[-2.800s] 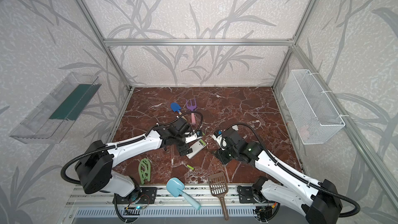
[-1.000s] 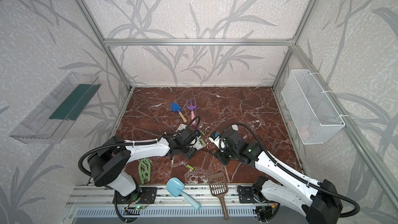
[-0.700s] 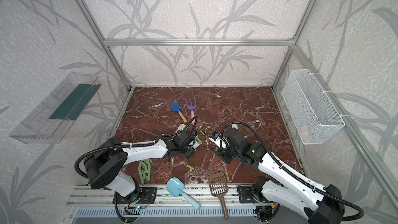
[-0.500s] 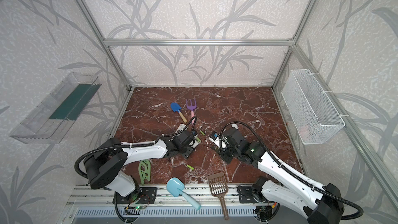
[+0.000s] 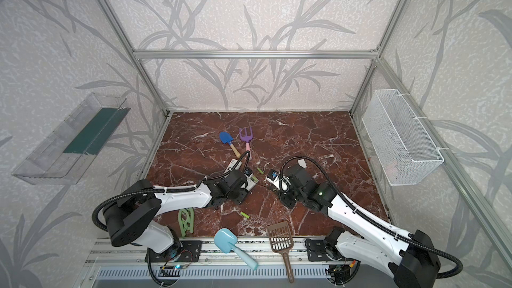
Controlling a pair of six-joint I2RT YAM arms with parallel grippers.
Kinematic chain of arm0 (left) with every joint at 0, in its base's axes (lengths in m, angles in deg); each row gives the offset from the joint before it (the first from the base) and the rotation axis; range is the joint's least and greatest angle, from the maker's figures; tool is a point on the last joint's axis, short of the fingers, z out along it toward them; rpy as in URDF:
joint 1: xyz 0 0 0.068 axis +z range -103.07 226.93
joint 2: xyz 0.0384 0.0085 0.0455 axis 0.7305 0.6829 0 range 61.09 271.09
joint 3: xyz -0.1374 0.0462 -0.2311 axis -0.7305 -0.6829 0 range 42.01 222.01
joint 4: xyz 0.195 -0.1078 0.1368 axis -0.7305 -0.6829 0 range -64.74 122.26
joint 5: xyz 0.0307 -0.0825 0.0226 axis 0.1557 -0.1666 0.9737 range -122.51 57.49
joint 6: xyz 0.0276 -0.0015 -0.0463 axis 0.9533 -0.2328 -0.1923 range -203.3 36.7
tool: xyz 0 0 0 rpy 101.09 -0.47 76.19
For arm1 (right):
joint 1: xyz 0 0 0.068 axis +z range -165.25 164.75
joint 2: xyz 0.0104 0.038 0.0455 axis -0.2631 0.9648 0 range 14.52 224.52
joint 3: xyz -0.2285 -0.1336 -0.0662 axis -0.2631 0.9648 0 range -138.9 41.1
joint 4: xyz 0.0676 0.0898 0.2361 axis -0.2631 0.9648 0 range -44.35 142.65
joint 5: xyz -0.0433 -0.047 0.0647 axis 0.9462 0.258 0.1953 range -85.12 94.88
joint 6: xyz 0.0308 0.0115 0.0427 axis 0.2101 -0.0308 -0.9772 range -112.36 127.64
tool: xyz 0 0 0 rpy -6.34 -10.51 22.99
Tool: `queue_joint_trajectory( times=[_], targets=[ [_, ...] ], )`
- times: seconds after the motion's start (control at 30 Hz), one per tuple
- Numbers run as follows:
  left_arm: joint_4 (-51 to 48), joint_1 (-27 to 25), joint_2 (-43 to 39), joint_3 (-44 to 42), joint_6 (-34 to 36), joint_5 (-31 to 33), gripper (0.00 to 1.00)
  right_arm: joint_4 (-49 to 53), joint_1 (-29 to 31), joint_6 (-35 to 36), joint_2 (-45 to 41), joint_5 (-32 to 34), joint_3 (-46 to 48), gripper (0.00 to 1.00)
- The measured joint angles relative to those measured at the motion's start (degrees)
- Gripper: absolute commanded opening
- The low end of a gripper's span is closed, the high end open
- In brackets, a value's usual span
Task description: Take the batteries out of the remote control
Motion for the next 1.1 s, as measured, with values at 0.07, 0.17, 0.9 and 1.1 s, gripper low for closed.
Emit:
queue_joint_trajectory(
  times=[0.07, 0.17, 0.9, 1.1],
  targets=[
    [0.6, 0.0, -0.2, -0.4, 0.1, -0.1, 0.57, -0.2, 0.4, 0.7, 0.0, 0.0, 0.0, 0.00],
    [1.1, 0.0, -0.3, -0.7, 0.4, -0.2, 0.57, -1.2, 0.9, 1.3, 0.0, 0.0, 0.4, 0.00],
    [1.7, 0.0, -0.4, -1.0, 1.2, -0.8, 0.55, -3.2, 1.0, 2.0, 1.4, 2.5, 1.6, 0.00],
    [1.7, 0.0, -0.4, -1.0, 1.4, -0.9, 0.54, -3.7, 1.0, 2.0, 1.7, 2.5, 1.9, 0.00]
  ],
)
